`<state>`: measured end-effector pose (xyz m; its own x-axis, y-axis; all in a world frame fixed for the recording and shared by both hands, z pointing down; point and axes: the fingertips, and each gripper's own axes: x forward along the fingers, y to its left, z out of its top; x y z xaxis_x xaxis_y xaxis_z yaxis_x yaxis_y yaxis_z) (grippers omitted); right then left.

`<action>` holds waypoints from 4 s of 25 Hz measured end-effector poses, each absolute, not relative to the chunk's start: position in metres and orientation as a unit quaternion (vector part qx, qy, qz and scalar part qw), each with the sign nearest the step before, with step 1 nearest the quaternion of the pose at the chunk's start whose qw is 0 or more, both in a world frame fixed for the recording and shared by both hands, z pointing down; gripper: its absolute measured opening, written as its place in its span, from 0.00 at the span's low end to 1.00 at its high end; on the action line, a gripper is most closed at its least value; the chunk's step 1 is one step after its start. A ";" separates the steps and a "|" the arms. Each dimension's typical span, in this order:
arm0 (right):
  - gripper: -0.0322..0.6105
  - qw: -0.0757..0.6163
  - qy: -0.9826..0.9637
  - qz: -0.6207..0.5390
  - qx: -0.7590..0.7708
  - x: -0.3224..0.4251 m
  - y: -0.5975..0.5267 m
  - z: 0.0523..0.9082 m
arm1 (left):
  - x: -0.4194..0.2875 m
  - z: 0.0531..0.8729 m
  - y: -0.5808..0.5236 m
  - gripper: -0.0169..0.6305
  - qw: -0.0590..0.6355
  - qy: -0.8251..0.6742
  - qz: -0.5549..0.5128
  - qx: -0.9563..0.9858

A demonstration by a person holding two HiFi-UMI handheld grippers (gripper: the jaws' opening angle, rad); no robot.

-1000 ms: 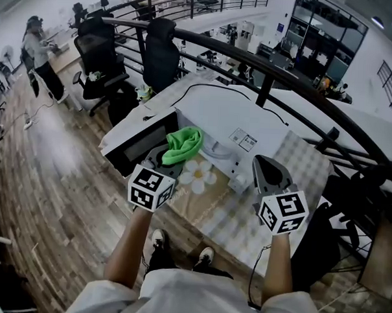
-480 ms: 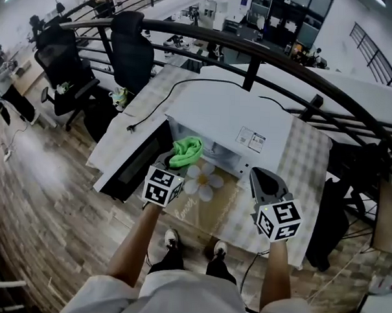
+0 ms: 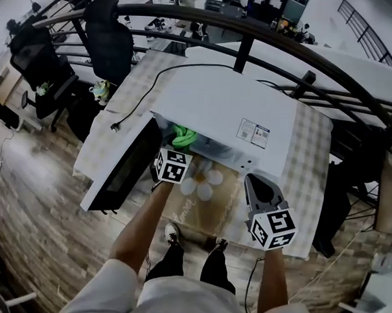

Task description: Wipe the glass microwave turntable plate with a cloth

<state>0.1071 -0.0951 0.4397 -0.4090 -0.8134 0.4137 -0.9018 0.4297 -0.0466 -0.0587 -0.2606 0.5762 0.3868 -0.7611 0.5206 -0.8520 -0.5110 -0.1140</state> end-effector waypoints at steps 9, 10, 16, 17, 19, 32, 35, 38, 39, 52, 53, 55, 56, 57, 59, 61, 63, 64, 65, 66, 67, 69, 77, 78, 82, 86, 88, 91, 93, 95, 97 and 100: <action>0.07 0.187 -0.818 0.156 0.522 0.130 -0.086 0.466 | -0.020 0.633 -0.272 0.15 0.087 -0.422 0.352 0.831; 0.07 0.188 -0.816 0.158 0.524 0.135 -0.085 0.467 | -0.015 0.633 -0.271 0.15 0.092 -0.421 0.348 0.832; 0.07 0.190 -0.809 0.163 0.532 0.153 -0.081 0.470 | 0.032 0.632 -0.248 0.15 0.145 -0.399 0.313 0.850; 0.07 0.191 -0.809 0.162 0.533 0.155 -0.080 0.470 | 0.042 0.631 -0.244 0.15 0.152 -0.393 0.306 0.854; 0.07 0.192 -0.807 0.161 0.534 0.157 -0.078 0.469 | 0.065 0.630 -0.236 0.15 0.160 -0.375 0.297 0.863; 0.07 0.190 -0.811 0.147 0.533 0.152 -0.080 0.451 | 0.073 0.593 -0.229 0.15 0.148 -0.357 0.242 0.890; 0.07 0.186 -0.817 0.143 0.527 0.141 -0.089 0.447 | 0.024 0.586 -0.256 0.15 0.113 -0.407 0.262 0.868; 0.07 0.184 -0.821 0.143 0.521 0.129 -0.099 0.448 | -0.023 0.594 -0.284 0.15 0.094 -0.447 0.303 0.836; 0.07 0.185 -0.822 0.144 0.520 0.126 -0.101 0.449 | -0.034 0.599 -0.292 0.15 0.090 -0.454 0.318 0.827; 0.07 0.193 -0.822 0.164 0.511 0.115 -0.114 0.472 | -0.022 0.631 -0.288 0.15 0.115 -0.432 0.333 0.830; 0.07 0.193 -0.822 0.164 0.510 0.115 -0.114 0.471 | -0.015 0.631 -0.282 0.15 0.119 -0.425 0.329 0.835; 0.07 0.193 -0.822 0.163 0.510 0.115 -0.112 0.470 | -0.002 0.631 -0.273 0.15 0.124 -0.416 0.324 0.841; 0.07 0.193 -0.822 0.163 0.511 0.116 -0.112 0.469 | 0.004 0.631 -0.269 0.15 0.127 -0.414 0.322 0.842; 0.07 0.192 -0.822 0.163 0.511 0.118 -0.111 0.469 | 0.009 0.631 -0.266 0.15 0.129 -0.411 0.320 0.844; 0.07 0.191 -0.821 0.164 0.513 0.120 -0.109 0.468 | 0.022 0.631 -0.259 0.15 0.134 -0.403 0.318 0.848; 0.07 0.190 -0.820 0.166 0.515 0.122 -0.106 0.469 | 0.039 0.631 -0.251 0.15 0.136 -0.386 0.318 0.855; 0.07 0.191 -0.818 0.166 0.516 0.124 -0.102 0.468 | 0.060 0.630 -0.243 0.15 0.139 -0.366 0.314 0.865; 0.07 0.191 -0.818 0.166 0.517 0.125 -0.101 0.468 | 0.070 0.630 -0.239 0.15 0.143 -0.355 0.311 0.870; 0.07 0.191 -0.818 0.165 0.517 0.126 -0.099 0.466 | 0.079 0.628 -0.236 0.15 0.148 -0.343 0.306 0.876; 0.07 0.191 -0.818 0.164 0.518 0.127 -0.098 0.465 | 0.087 0.627 -0.232 0.15 0.156 -0.332 0.298 0.881; 0.07 0.191 -0.817 0.163 0.518 0.127 -0.098 0.463 | 0.093 0.624 -0.230 0.15 0.164 -0.323 0.288 0.887; 0.07 0.191 -0.817 0.160 0.520 0.128 -0.097 0.460 | 0.095 0.617 -0.229 0.15 0.177 -0.317 0.267 0.893; 0.07 0.189 -0.821 0.154 0.516 0.119 -0.103 0.456 | 0.002 0.610 -0.282 0.15 0.104 -0.422 0.317 0.843; 0.07 0.188 -0.821 0.155 0.516 0.117 -0.105 0.457 | -0.012 0.613 -0.292 0.15 0.097 -0.434 0.332 0.832; 0.07 0.191 -0.822 0.161 0.513 0.112 -0.112 0.464 | -0.039 0.632 -0.319 0.15 0.085 -0.444 0.388 0.803; 0.07 0.198 -0.822 0.164 0.509 0.111 -0.115 0.472 | -0.035 0.636 -0.322 0.15 0.102 -0.437 0.382 0.808; 0.07 0.199 -0.821 0.166 0.508 0.112 -0.115 0.475 | -0.030 0.637 -0.316 0.15 0.110 -0.438 0.370 0.812; 0.07 0.202 -0.821 0.166 0.508 0.114 -0.114 0.476 | -0.020 0.636 -0.304 0.15 0.123 -0.435 0.349 0.821; 0.07 0.201 -0.820 0.166 0.510 0.117 -0.113 0.475 | -0.010 0.636 -0.294 0.15 0.128 -0.432 0.339 0.826; 0.07 0.200 -0.820 0.166 0.511 0.120 -0.110 0.474 | 0.000 0.636 -0.285 0.15 0.133 -0.427 0.330 0.831; 0.07 0.199 -0.819 0.165 0.512 0.122 -0.106 0.473 | 0.011 0.635 -0.276 0.15 0.141 -0.418 0.322 0.837; 0.07 0.198 -0.817 0.166 0.516 0.127 -0.099 0.472 | 0.030 0.634 -0.265 0.15 0.150 -0.401 0.318 0.846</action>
